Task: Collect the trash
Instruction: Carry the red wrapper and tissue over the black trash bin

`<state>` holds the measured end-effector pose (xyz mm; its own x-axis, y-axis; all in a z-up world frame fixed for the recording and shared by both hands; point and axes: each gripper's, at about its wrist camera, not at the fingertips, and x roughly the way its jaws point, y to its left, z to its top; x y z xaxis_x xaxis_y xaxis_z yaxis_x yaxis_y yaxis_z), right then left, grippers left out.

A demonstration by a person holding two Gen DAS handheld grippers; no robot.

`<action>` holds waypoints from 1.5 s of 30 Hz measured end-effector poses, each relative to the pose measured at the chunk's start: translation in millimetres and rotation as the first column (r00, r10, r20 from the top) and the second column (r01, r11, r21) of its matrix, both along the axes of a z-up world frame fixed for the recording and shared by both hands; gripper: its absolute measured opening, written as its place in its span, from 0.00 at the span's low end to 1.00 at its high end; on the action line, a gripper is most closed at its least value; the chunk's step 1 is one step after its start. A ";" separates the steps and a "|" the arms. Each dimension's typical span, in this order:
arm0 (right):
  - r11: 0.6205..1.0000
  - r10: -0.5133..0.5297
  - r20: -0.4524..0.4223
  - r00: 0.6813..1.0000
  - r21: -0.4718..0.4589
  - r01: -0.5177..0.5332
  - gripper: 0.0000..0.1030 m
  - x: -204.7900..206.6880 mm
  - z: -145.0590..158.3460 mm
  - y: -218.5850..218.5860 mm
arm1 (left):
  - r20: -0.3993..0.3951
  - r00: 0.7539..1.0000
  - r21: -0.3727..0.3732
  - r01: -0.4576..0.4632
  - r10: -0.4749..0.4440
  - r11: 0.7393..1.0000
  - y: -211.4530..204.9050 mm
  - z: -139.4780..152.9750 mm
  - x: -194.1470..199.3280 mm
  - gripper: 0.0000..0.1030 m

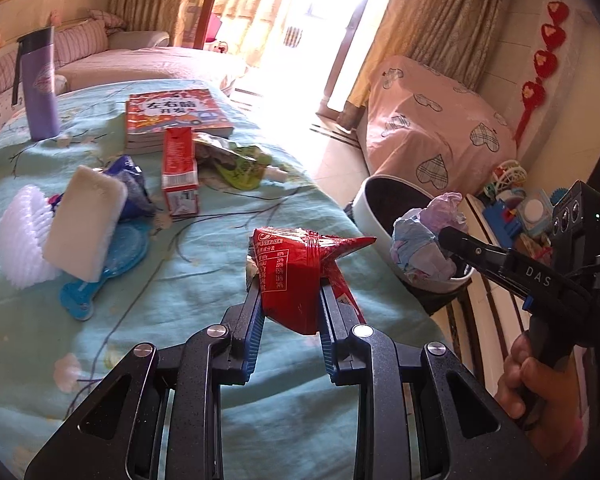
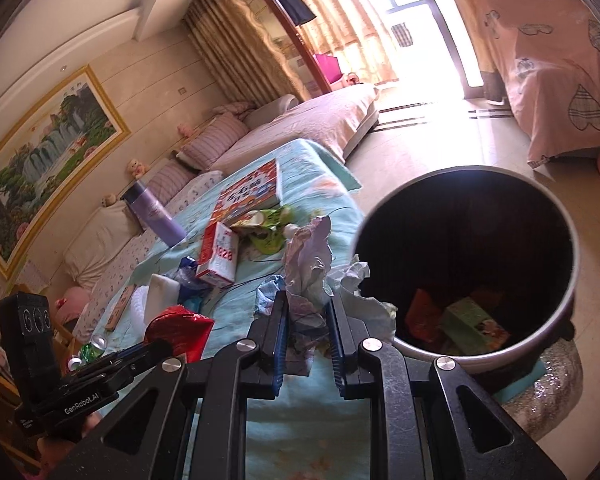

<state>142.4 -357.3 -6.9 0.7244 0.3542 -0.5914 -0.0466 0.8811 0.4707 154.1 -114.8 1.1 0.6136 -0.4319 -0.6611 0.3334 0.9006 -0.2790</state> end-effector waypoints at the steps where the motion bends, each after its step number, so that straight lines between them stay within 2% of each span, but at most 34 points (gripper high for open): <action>1: 1.000 -0.011 0.000 1.000 0.000 0.011 0.18 -1.2 0.2 -4.9 | 0.001 1.000 0.002 0.007 -0.007 1.000 -4.6 0.6 0.0 0.23; 15: 0.993 -0.116 0.003 0.993 -0.007 0.117 0.18 -17.2 -1.5 -60.2 | 0.034 0.993 0.039 0.109 -0.111 0.993 -64.2 13.1 3.0 0.23; 28: 0.989 -0.145 -0.001 0.989 -0.017 0.145 0.18 -10.0 -5.6 -84.1 | 0.050 0.983 0.077 0.171 -0.175 0.982 -114.5 21.5 23.7 0.23; 45: 0.987 -0.152 -0.031 0.988 -0.048 0.150 0.17 16.7 -14.9 -101.7 | -0.001 0.976 0.120 0.215 -0.217 0.969 -161.6 8.0 57.1 0.23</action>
